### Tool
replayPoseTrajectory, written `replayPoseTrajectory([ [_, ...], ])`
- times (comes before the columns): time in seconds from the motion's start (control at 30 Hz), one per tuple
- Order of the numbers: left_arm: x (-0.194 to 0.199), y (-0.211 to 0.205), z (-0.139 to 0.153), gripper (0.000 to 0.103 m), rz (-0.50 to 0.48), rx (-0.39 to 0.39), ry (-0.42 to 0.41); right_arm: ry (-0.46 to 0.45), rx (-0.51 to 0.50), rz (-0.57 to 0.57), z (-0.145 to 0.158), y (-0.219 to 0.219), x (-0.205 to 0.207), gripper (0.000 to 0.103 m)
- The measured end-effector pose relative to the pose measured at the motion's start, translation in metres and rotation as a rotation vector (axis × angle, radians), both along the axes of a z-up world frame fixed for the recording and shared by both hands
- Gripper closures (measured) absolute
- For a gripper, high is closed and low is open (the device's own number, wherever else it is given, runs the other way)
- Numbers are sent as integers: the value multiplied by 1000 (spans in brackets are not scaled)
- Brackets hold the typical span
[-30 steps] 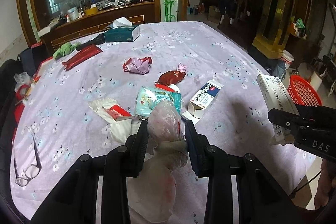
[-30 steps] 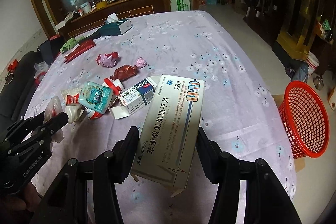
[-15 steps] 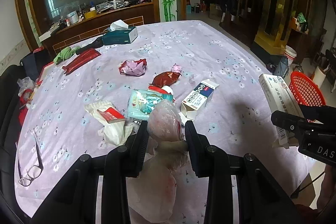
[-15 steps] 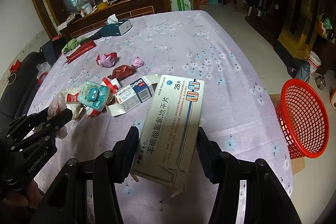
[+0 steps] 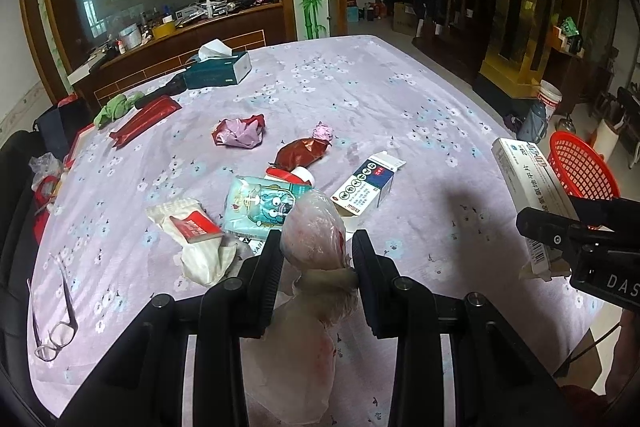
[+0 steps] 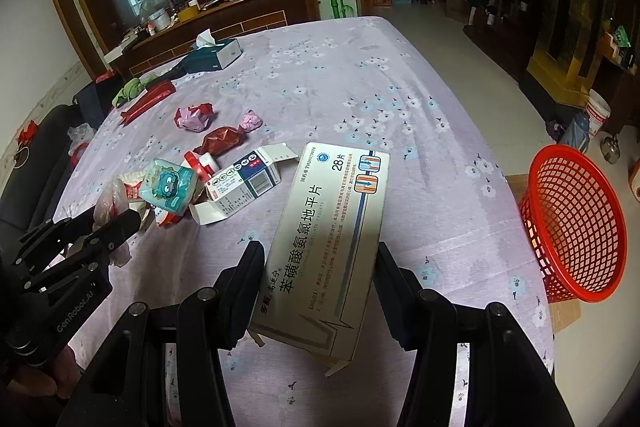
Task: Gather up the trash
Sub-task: 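Carry the plastic bag and white medicine box to the red wastebasket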
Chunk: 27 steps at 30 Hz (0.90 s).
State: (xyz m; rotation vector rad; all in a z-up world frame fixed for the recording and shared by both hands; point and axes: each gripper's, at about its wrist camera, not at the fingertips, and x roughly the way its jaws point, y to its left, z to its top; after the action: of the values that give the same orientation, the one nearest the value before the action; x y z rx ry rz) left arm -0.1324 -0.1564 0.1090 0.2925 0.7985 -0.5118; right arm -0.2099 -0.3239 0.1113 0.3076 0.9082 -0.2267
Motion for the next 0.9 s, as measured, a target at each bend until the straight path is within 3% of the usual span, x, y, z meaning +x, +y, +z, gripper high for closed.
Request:
replayPoseTrajectory([
  [0.9, -2, -15, -8, 69, -40, -1, 25, 28, -24, -32, -3, -8, -8, 44],
])
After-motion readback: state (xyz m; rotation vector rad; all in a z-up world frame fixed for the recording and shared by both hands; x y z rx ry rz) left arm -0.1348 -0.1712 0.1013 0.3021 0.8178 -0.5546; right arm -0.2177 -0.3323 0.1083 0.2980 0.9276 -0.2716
